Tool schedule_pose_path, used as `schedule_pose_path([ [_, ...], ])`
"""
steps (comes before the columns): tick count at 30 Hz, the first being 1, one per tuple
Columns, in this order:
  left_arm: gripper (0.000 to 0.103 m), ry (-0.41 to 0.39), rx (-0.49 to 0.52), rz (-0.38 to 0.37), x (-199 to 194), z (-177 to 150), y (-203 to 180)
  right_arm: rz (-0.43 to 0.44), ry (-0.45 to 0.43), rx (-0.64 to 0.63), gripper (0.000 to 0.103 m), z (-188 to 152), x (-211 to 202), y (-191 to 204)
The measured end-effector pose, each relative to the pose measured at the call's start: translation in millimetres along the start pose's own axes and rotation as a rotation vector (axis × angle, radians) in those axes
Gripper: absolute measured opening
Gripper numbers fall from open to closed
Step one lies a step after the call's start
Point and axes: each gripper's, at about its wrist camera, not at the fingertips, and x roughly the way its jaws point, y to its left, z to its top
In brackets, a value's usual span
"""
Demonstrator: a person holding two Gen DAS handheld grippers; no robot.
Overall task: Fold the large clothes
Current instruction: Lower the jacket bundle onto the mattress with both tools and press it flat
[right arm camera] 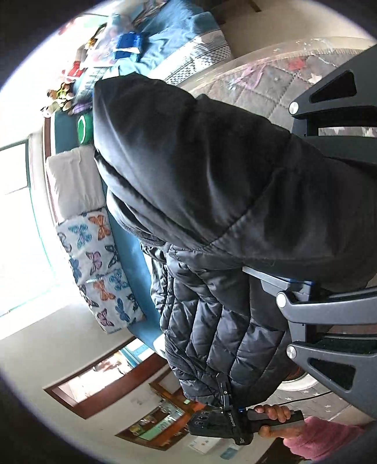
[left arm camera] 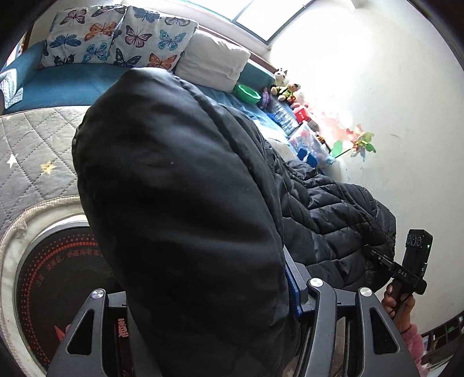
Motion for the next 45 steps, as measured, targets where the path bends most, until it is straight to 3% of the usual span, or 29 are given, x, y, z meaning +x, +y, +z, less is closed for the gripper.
schedule_pose_path([
  [4,0.072,0.032,-0.044,0.030,8,-1,4,0.024,0.010,0.050,0.051,-8,1,-19],
  [10,0.091,0.062,-0.098,0.037,14,-12,22,0.042,0.040,0.135,0.070,-19,5,-44],
  [14,0.093,0.066,-0.147,-0.013,3,-16,42,0.059,0.057,0.204,0.082,-24,4,-57],
  [17,0.093,0.043,-0.187,-0.033,-16,-13,55,0.046,0.050,0.216,0.085,-25,-3,-62],
  [20,0.094,0.006,-0.189,-0.009,-33,-8,59,-0.022,0.035,0.184,0.085,-24,-17,-59],
  [22,0.094,-0.025,-0.164,0.020,-49,-7,56,-0.091,0.015,0.137,0.085,-22,-30,-49],
  [27,0.094,-0.145,0.005,0.185,-81,-10,27,-0.234,-0.088,0.019,0.085,-18,-59,-22],
  [34,0.094,-0.189,0.221,0.290,-78,-16,-31,-0.203,-0.104,-0.056,0.085,-10,-43,7],
  [39,0.094,-0.172,0.253,0.313,-61,-13,-46,-0.231,-0.061,-0.047,0.085,-9,-16,7],
  [45,0.094,-0.144,0.271,0.348,-40,-15,-29,-0.261,-0.027,-0.032,0.085,-10,-1,-5],
])
